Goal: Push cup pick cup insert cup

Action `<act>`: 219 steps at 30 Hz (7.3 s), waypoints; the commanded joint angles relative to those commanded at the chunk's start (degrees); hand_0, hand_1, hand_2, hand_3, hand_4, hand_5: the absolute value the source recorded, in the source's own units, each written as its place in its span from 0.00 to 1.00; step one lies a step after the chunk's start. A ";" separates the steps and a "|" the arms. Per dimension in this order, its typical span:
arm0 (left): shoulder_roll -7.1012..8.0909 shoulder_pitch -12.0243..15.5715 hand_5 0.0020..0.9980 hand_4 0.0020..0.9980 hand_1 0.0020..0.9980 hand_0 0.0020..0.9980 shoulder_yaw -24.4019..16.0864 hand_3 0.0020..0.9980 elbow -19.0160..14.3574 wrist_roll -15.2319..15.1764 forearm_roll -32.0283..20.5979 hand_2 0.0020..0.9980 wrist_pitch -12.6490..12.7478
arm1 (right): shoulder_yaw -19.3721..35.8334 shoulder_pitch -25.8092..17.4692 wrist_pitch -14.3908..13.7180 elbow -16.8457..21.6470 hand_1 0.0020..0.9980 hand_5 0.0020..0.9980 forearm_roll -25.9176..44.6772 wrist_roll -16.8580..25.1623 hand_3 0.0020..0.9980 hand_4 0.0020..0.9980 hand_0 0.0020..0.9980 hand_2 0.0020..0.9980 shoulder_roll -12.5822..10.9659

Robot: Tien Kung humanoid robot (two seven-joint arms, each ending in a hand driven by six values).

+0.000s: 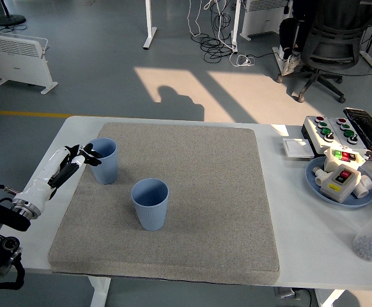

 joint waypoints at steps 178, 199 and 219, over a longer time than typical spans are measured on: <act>7.72 -39.35 0.36 0.99 0.93 0.86 32.45 1.00 26.51 -5.06 23.29 1.00 -7.04 | 0.42 -1.09 0.14 0.18 0.64 0.41 -1.06 -0.32 0.58 0.12 0.71 0.65 -0.78; 12.67 -7.31 1.00 0.65 0.80 0.77 -6.83 0.82 -0.96 12.99 -15.68 0.88 -13.45 | -1.30 -0.89 -0.44 -0.19 0.64 0.41 2.83 0.80 0.58 0.12 0.71 0.64 -0.92; -10.12 33.48 1.00 0.69 0.82 0.80 -39.11 0.81 -20.96 9.85 -34.74 0.88 -14.72 | -2.30 -0.55 -0.80 -0.35 0.64 0.40 4.50 1.48 0.58 0.12 0.71 0.64 -0.97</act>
